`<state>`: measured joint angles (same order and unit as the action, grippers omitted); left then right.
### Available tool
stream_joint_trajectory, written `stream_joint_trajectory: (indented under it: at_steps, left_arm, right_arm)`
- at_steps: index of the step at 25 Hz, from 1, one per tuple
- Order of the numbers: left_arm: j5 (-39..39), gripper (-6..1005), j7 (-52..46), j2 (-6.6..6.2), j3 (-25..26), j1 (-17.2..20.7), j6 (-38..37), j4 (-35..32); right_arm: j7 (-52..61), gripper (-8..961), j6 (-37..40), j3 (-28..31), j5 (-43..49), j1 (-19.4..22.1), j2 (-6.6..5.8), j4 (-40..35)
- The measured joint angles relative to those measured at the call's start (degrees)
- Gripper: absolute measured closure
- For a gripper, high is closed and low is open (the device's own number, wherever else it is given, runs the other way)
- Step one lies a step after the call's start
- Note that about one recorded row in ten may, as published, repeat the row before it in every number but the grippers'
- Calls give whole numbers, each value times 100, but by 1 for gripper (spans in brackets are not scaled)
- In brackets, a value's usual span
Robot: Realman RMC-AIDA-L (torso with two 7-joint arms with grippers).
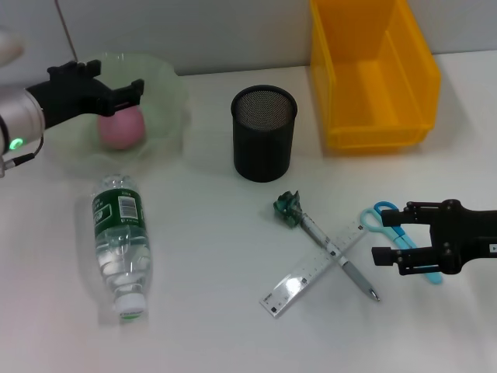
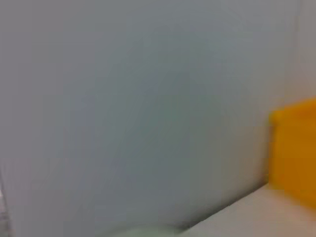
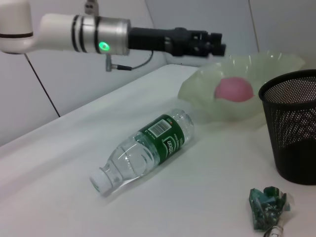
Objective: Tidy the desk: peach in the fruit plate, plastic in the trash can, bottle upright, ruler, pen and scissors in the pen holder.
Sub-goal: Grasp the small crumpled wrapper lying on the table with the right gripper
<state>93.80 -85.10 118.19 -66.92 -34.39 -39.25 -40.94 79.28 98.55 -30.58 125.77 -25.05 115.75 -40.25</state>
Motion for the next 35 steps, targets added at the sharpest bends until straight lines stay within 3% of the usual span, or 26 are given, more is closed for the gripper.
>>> stream_joint_trajectory:
  at_steps: [1,3,5,6,7,8,9,11,15,18,19,20,21,23,24,25,28,32,35]
  left_arm:
    - [0,172,0,0,0,0,0,0]
    - [-246,172,-53,-80,727,80,-1585,50]
    - [-246,173,-104,-140,958,124,-2347,81]
    - [-246,173,-104,-140,958,124,-2347,81]
    - [-222,173,-196,-243,1040,189,-3122,84]
    - [-190,173,-255,-293,1031,221,-3441,80]
    - [-190,173,-255,-293,1031,221,-3441,80]
    - [14,174,-367,-449,1014,359,-4233,88]
    - [237,174,-314,-516,1010,530,-4734,83]
    - [237,174,-314,-516,1010,530,-4734,83]
    - [506,175,-126,-516,975,679,-5077,31]
    - [866,175,53,-425,974,737,-5220,-62]
    - [866,175,53,-425,974,737,-5220,-62]
    - [866,175,53,-425,974,737,-5220,-62]
    - [1009,175,110,-381,975,750,-5243,-99]
    - [1544,175,202,-161,994,753,-5240,-297]
    - [1635,176,203,-114,1007,744,-5233,-332]
    - [1719,176,207,-57,1011,732,-5261,-438]
    - [1744,177,234,-49,979,746,-5257,-466]
  right_arm:
    - [0,149,0,0,0,0,0,0]
    - [0,149,1,0,0,0,0,0]
    - [-1,149,1,0,0,-10,0,6]
    - [-1,149,1,0,0,-10,0,6]
    - [0,149,0,0,0,-16,0,8]
    - [0,148,0,0,0,-16,0,8]
    - [-2,148,0,0,0,-16,0,8]
    - [-5,148,0,0,0,-25,0,6]
    - [-4,148,7,0,0,-28,0,1]
    - [-1,148,17,0,-1,-38,0,0]
    - [22,148,26,0,-9,-45,4,-7]
    - [123,149,34,0,-31,-67,31,-71]
    - [123,149,34,0,-31,-67,31,-71]
    - [338,149,10,10,-43,-101,115,-291]
    - [463,149,-3,18,-44,-123,167,-433]
    - [842,149,-15,13,-48,-178,273,-803]
    - [1320,148,-9,-79,-50,-278,323,-1108]
    - [2371,148,-33,-413,-28,-650,290,-1444]
    - [3194,148,-75,-872,283,-1156,179,-1601]
